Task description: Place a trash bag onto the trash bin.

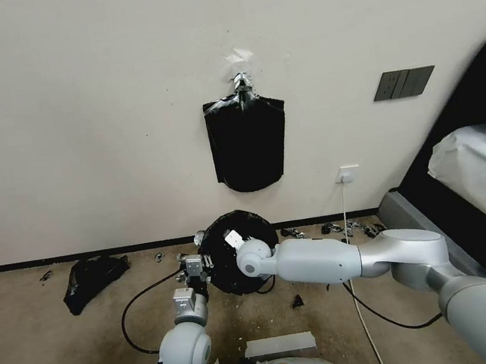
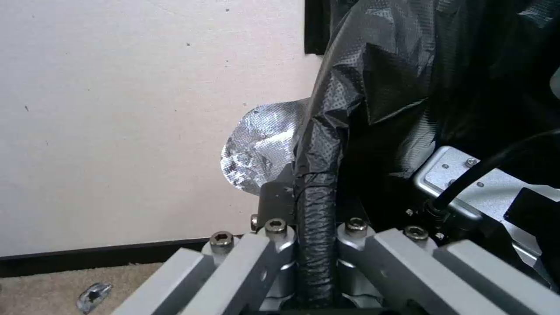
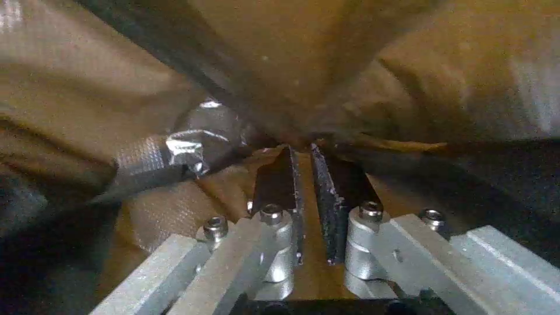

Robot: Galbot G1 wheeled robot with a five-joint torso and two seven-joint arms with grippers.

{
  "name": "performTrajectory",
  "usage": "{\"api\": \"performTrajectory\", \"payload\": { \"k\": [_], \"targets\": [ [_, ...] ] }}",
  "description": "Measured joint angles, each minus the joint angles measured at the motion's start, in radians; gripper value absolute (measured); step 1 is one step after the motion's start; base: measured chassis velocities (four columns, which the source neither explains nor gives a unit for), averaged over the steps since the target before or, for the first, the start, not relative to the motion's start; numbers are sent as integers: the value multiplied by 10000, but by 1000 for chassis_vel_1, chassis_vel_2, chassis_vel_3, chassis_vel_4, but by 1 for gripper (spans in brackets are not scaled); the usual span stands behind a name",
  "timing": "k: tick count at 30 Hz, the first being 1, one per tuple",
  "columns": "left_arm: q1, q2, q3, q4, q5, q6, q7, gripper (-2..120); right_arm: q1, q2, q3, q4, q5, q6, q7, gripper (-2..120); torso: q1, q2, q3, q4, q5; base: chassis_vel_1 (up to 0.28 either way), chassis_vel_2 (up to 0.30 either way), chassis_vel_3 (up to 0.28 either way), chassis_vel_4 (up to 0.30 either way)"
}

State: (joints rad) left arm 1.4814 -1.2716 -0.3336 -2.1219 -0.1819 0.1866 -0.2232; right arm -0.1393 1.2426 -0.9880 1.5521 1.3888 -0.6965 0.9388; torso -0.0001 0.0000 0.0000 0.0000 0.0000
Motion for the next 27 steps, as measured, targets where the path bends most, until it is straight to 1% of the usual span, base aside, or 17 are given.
{"api": "performTrajectory", "payload": {
  "k": [18, 21, 27],
  "targets": [
    [13, -14, -22, -1, -7, 4, 0, 1, -44, 31, -2, 36, -75, 3, -6, 10, 0, 0, 0, 0, 0, 0, 0, 0, 0],
    [-40, -13, -46, 88, -50, 6, -13, 1, -48, -33, 22, 256, -82, 5, 20, 10, 0, 0, 0, 0, 0, 0, 0, 0, 0],
    [-206, -18, -69, 337, -586, 46, -176, 1, 12, -276, 49, 886, -26, 6, 128, 10, 0, 0, 0, -1, 0, 0, 0, 0, 0]
  ]
}}
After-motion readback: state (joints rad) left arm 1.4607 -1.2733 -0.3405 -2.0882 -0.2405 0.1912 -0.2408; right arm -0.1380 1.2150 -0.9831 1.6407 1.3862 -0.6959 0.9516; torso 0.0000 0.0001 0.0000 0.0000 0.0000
